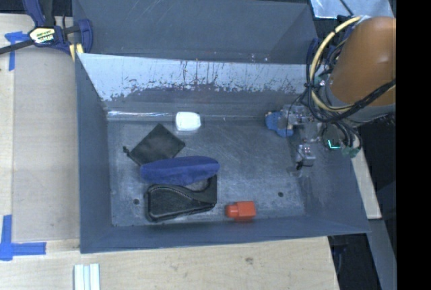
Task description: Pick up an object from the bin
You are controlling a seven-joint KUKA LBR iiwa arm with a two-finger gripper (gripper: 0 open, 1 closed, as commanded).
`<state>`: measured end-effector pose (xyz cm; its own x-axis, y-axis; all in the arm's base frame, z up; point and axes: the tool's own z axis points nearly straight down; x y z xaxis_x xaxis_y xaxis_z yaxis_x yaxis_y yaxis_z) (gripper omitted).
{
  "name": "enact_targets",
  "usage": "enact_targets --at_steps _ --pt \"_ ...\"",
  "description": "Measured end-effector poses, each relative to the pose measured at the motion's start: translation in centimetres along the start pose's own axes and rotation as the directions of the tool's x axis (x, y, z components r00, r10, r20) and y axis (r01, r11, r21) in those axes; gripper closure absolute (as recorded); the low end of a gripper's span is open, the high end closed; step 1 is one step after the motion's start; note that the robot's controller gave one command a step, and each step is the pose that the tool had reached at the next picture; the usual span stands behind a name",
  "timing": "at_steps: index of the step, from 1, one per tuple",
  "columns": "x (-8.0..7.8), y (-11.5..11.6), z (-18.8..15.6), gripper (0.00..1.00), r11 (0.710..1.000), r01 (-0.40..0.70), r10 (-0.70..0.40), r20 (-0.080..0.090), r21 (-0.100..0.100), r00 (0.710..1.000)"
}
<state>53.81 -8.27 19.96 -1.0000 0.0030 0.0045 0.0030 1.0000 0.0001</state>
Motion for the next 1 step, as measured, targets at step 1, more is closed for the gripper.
enact_targets --at_steps 1 --pt "4.96 -1.46 5.63 0.0 0.965 0.261 -0.261 0.001 0.0 0.965"
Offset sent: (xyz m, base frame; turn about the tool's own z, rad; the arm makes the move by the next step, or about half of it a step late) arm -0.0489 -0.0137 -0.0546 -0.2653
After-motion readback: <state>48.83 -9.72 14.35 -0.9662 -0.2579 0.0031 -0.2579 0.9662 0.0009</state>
